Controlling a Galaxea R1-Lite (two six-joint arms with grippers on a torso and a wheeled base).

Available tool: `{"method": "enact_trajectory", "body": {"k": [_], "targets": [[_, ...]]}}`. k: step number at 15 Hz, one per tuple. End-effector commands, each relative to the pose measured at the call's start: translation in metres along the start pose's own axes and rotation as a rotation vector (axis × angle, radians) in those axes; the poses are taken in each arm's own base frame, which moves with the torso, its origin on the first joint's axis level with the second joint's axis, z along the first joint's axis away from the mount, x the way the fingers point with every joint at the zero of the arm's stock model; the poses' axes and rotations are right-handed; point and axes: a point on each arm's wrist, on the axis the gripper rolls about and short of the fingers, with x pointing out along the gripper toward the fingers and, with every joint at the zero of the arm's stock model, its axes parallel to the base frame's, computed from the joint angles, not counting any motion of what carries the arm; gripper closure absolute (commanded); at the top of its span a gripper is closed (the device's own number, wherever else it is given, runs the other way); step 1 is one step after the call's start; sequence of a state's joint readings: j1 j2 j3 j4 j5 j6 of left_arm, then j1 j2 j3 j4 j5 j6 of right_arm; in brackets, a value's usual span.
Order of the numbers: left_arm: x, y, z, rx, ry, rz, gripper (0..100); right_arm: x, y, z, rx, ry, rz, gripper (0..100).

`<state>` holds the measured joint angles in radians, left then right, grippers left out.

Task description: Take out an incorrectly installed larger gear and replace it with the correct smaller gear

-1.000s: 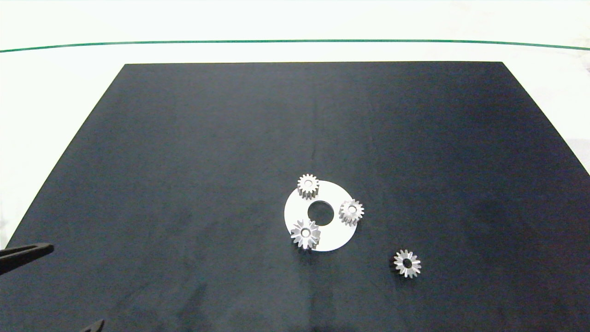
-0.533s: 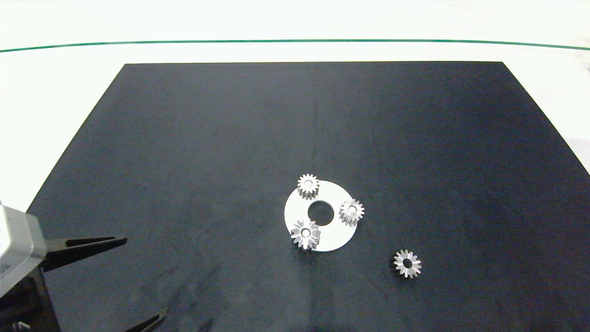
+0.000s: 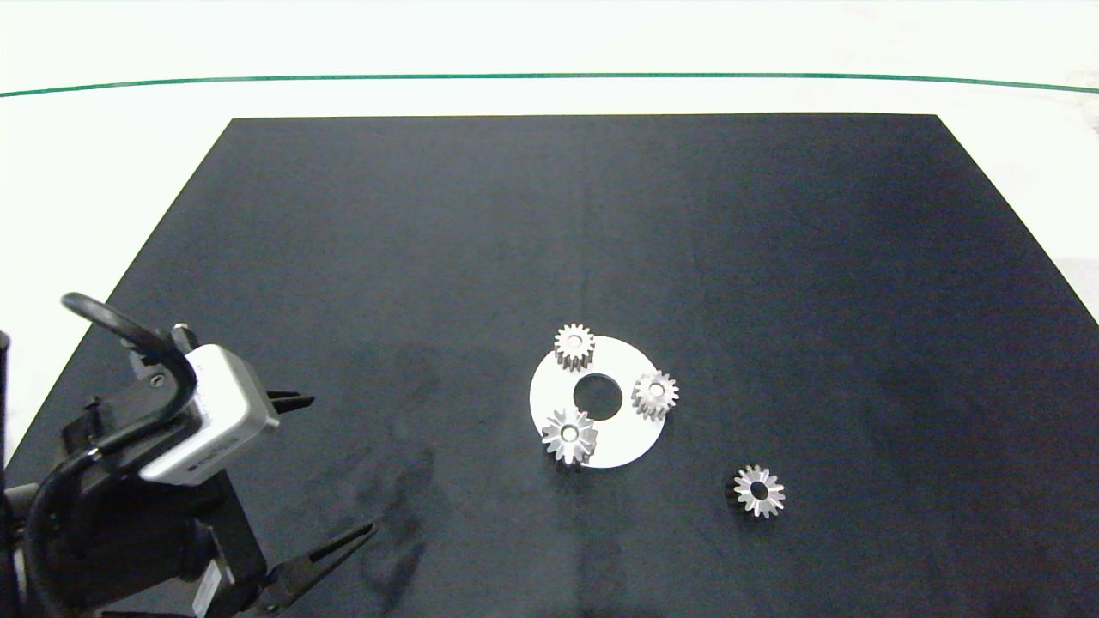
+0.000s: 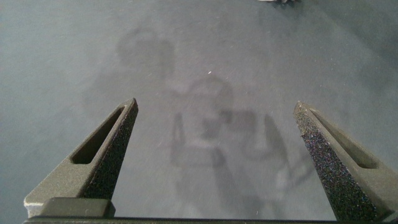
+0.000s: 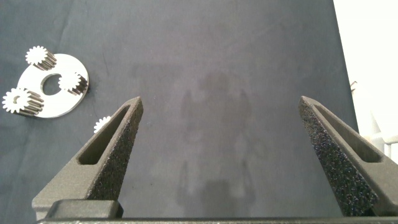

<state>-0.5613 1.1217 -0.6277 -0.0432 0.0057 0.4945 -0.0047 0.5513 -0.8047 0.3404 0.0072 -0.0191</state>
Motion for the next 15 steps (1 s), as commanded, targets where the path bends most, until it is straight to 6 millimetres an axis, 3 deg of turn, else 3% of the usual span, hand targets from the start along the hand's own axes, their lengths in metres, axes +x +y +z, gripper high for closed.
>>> {"method": "enact_trajectory", "body": {"k": [1,6,15], "targets": [[0.026,-0.003,0.011,0.025,0.042,-0.045,0,-0.001,0.000,0.001,-0.001,-0.004,-0.001,0],[0.054,-0.012,0.041,0.065,0.030,-0.084,0,0.002,0.000,0.003,-0.002,-0.004,-0.004,0],[0.105,-0.058,0.060,0.019,-0.009,-0.115,0,0.000,0.000,0.004,-0.014,-0.014,-0.017,0]]}}
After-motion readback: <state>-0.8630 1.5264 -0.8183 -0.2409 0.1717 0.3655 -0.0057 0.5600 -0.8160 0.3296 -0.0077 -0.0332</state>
